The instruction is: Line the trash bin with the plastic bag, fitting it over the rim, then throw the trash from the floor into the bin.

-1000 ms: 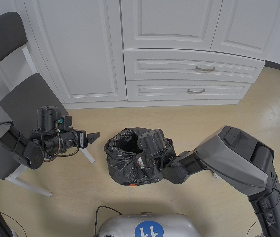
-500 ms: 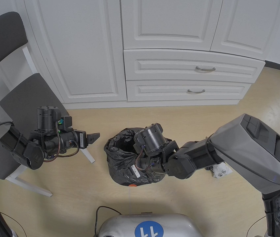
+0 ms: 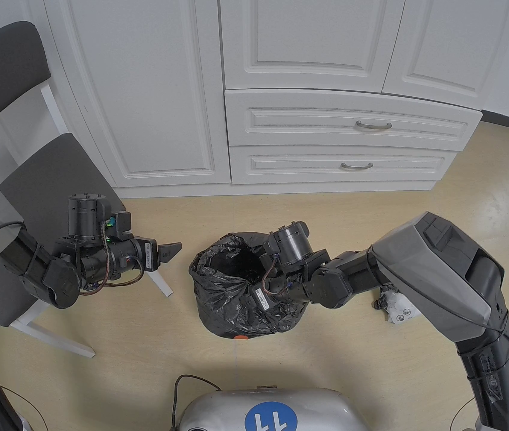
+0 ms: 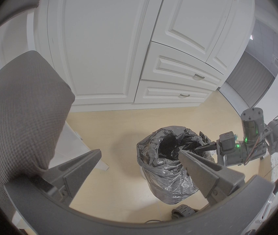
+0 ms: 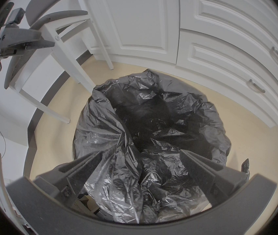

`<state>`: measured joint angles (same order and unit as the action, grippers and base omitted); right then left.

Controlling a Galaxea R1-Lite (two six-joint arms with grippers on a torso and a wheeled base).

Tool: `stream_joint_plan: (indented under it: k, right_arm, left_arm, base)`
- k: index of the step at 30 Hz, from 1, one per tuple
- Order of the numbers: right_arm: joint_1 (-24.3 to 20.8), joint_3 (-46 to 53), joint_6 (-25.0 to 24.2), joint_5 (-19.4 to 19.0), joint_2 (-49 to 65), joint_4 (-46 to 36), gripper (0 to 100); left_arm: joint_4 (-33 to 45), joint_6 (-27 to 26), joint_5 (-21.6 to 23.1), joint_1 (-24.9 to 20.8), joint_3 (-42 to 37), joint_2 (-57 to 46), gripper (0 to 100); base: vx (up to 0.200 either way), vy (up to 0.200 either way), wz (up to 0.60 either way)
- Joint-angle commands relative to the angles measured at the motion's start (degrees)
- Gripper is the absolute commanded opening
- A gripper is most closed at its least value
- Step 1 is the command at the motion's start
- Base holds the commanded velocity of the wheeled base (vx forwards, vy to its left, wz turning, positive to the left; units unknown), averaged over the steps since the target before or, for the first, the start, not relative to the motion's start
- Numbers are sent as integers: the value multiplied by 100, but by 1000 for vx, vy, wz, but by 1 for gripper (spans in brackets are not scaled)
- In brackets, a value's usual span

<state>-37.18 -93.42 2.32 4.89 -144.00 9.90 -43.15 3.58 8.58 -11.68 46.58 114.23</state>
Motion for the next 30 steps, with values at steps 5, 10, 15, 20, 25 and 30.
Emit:
stream_joint_plan:
  k: [5, 10, 15, 20, 25, 30]
  right_arm:
    - [-105, -10, -29, -5, -23, -6, 0]
    - [-334, 306, -91, 39, 302, -6, 0]
    - [-703, 834, -144, 56, 671, 38, 0]
    - [-949, 1124, -135, 65, 697, 285, 0]
    - [-1098, 1370, -135, 65, 530, 408, 0]
    - [-1151, 1361, -144, 74, 302, 443, 0]
  left_arm:
    - [0, 2, 3, -1, 0, 21, 100]
    - [0, 2, 3, -1, 0, 12, 100]
    - [0, 2, 3, -1, 0, 3, 100]
    - [0, 2, -6, -1, -9, -6, 100]
    - [0, 2, -6, -1, 9, 12, 100]
    - [0, 2, -6, -1, 9, 21, 100]
  base:
    - [0, 0, 0]
    - [0, 0, 0]
    - [0, 0, 0]
    - [0, 0, 0]
    - [0, 0, 0]
    - [0, 0, 0]
